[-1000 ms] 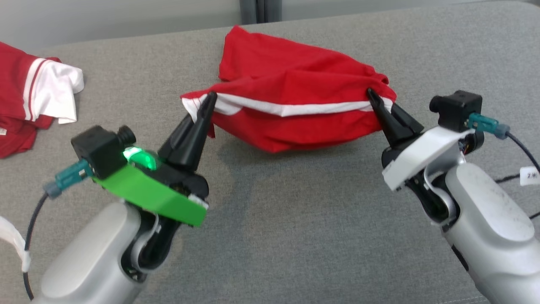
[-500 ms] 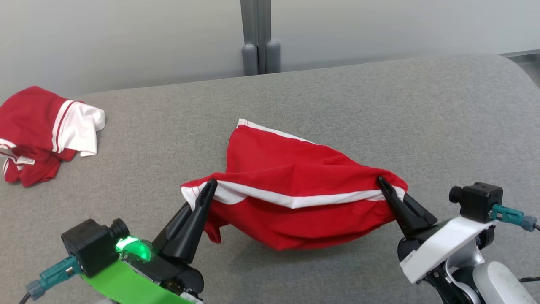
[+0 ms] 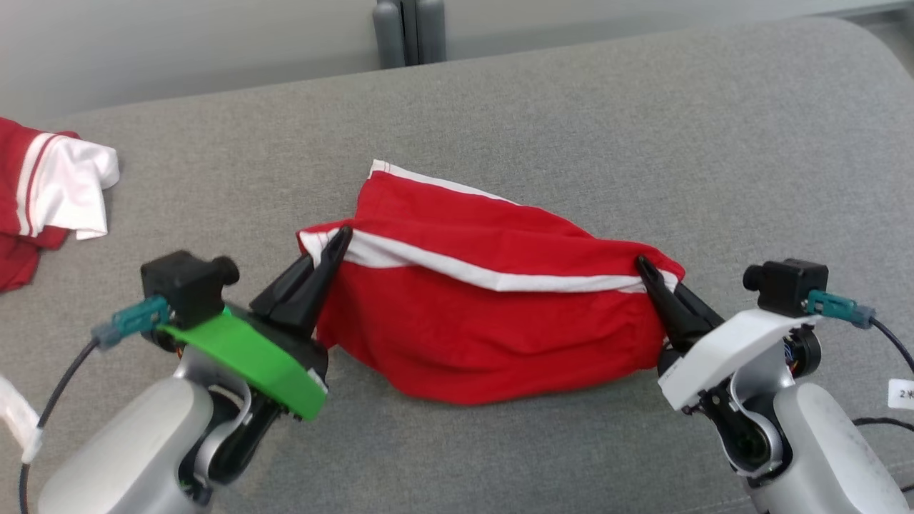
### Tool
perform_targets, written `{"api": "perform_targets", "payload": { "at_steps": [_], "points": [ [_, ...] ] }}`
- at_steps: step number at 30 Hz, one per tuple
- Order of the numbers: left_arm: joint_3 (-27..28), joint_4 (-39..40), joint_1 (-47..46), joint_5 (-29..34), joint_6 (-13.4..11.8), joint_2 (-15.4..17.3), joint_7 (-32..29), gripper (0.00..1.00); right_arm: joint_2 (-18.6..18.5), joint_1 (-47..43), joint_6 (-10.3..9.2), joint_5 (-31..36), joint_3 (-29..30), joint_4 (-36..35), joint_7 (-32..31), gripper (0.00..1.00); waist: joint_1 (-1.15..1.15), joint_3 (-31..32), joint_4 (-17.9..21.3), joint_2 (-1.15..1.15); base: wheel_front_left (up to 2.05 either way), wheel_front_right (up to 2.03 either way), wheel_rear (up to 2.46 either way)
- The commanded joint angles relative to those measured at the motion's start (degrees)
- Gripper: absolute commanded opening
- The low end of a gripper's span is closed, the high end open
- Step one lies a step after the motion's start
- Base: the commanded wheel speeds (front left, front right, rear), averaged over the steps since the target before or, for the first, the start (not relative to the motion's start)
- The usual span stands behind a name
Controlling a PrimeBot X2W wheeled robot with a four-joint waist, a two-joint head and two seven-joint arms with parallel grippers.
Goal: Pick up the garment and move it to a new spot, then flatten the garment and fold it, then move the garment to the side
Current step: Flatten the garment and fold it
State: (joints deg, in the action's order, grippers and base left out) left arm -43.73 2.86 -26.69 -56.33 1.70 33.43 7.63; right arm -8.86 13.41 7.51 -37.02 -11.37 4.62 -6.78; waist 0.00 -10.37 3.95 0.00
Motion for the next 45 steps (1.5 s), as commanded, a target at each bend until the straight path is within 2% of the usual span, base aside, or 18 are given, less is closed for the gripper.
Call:
{"api": "perform_targets", "payload": {
  "at_steps": [1, 11, 19, 26, 27, 28, 29, 30, 35, 40, 45],
  "points": [
    [-0.6, -5.1, -4.9, 1.7, 1.5, -1.8, -0.9, 0.0, 0.5, 3.6, -0.05, 0.8, 0.0, 3.4, 1.5, 0.0, 0.0, -5.2, 1.9, 0.0, 0.0, 0.0, 0.0],
    [-3.6, -23.8, -19.6, 4.9, 5.2, -8.4, -0.9, 0.0, 1.9, 14.5, -0.05, 1.7, -1.6, 15.2, 8.2, 0.0, 0.0, -12.8, 3.8, 0.0, 0.0, 0.0, 0.0],
    [-6.5, -34.8, -26.5, 5.2, 5.8, -11.7, 0.2, 0.0, 2.4, 19.0, -0.05, 0.8, -4.1, 21.2, 12.3, 0.0, 0.0, -15.0, 4.7, 0.0, 0.0, 0.0, 0.0],
    [-9.8, -41.0, -28.9, 4.3, 5.8, -13.0, 2.2, 0.0, 2.7, 20.5, -0.05, 0.7, -6.3, 25.0, 15.4, 0.0, 0.0, -14.1, 5.2, 0.0, 0.0, 0.0, 0.0],
    [-10.3, -41.4, -29.1, 4.0, 5.8, -13.1, 2.3, 0.1, 2.7, 20.6, -0.05, 0.7, -6.5, 25.4, 15.7, 0.16, 0.0, -13.9, 5.3, 0.0, 0.0, 0.0, 0.0],
    [-10.9, -41.8, -29.3, 3.7, 5.8, -13.2, 2.5, 0.33, 2.8, 20.6, -0.05, 0.8, -7.1, 25.7, 16.1, 0.39, 0.0, -13.7, 5.4, 0.0, 0.0, 0.0, 0.0],
    [-11.5, -41.9, -29.5, 3.5, 5.8, -13.3, 2.6, 0.82, 2.9, 20.7, -0.05, 0.9, -7.5, 25.7, 16.5, 1.0, 0.0, -13.5, 5.5, 0.0, 0.0, 0.0, 0.0],
    [-12.2, -42.0, -29.5, 2.9, 5.8, -13.2, 2.6, 1.0, 2.9, 20.6, -0.05, 1.0, -8.0, 25.9, 16.9, 1.0, 0.0, -13.2, 5.5, 0.0, 0.0, 0.0, 0.0],
    [-15.8, -41.1, -28.9, 0.4, 5.8, -11.4, 0.7, 1.0, 1.9, 19.6, -0.05, 2.3, -10.1, 25.0, 17.9, 1.0, 0.0, -11.8, 5.6, 0.0, 0.0, 0.0, 0.0],
    [-18.7, -39.0, -28.4, -2.1, 5.8, -8.7, -1.7, 1.0, 0.4, 17.6, -0.05, 3.0, -10.6, 23.3, 16.2, 1.0, 0.0, -9.9, 5.1, 0.0, 0.0, 0.0, 0.0],
    [-18.9, -37.7, -27.7, -3.9, 5.8, -5.8, -1.2, 1.0, -1.4, 15.3, -0.05, 4.0, -9.4, 21.3, 14.0, 1.0, 0.0, -8.2, 4.8, 0.0, 0.0, 0.0, 0.0]
  ]
}}
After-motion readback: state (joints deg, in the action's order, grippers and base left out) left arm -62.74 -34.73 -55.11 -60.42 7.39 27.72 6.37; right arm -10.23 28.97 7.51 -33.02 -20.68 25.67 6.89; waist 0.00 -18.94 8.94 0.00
